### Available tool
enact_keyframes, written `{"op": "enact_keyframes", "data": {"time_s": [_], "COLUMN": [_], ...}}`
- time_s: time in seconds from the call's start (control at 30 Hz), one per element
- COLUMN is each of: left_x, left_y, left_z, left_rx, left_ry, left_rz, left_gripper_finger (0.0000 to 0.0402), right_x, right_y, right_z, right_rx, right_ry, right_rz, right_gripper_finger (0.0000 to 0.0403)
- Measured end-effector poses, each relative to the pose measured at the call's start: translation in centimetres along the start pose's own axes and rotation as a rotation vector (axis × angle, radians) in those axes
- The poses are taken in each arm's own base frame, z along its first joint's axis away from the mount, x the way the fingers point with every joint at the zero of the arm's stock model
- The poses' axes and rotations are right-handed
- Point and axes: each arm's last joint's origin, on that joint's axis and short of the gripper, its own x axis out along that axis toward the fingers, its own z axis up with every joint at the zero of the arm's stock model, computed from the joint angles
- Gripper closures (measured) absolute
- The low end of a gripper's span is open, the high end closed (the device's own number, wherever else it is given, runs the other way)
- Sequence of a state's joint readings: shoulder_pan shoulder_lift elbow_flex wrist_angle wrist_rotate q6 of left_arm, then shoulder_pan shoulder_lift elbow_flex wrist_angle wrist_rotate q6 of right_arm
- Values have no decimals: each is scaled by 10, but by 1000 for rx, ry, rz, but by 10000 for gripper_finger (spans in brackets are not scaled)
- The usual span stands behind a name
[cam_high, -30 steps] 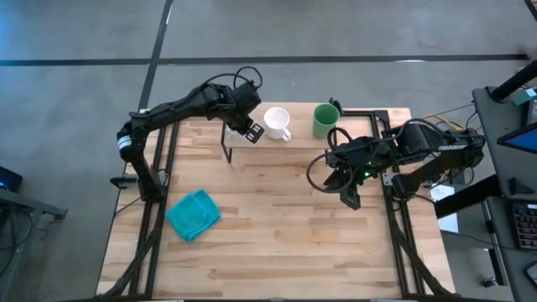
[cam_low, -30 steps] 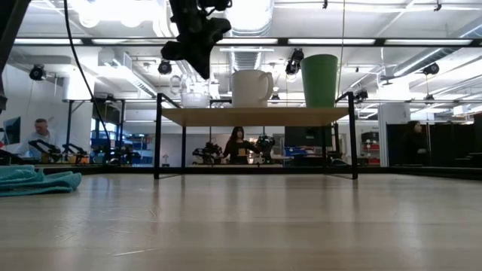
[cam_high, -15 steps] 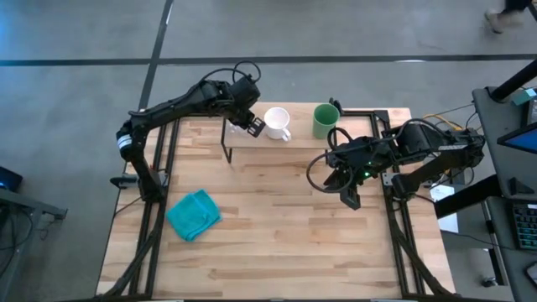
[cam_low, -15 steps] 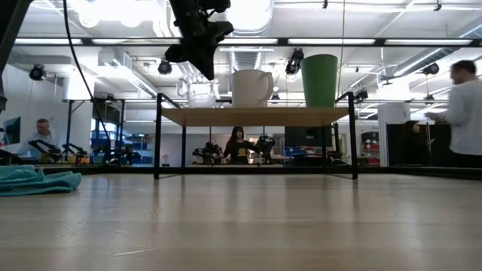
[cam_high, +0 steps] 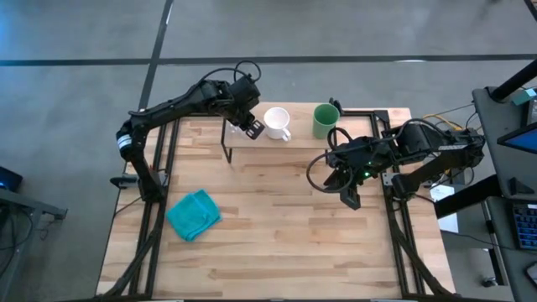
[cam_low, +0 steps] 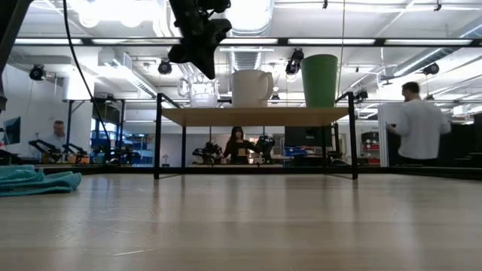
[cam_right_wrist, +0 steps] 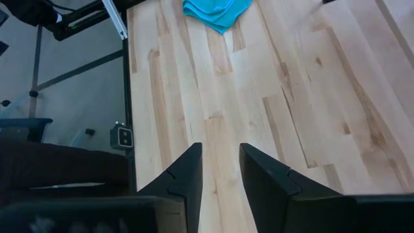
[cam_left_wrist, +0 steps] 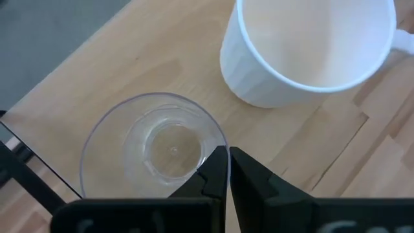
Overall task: Stack small to large cups/mugs on shelf
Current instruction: Put the transparent mug on the shelf
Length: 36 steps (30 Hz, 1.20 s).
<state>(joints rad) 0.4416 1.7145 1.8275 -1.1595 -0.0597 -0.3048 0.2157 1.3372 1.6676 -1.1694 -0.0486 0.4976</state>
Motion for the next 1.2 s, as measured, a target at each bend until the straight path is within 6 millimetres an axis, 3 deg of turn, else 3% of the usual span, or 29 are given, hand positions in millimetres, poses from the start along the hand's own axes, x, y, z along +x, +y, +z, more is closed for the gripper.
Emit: {"op": "enact_keyframes", "data": {"time_s": [0.93, 1.2], "left_x": [0, 0], "left_y": [0, 1], "left_z": [4, 4], "left_rx": [74, 72], "left_ry": [-34, -41], "left_rz": [-4, 20], "left_gripper_finger": [400, 343], "right_x": [0, 0], "right_y": [0, 0], "right_z": [0, 0], "right_rx": [0, 0], "right_ry": [1, 1], "right_rz": [1, 2], "right_gripper_finger": [307, 307]}}
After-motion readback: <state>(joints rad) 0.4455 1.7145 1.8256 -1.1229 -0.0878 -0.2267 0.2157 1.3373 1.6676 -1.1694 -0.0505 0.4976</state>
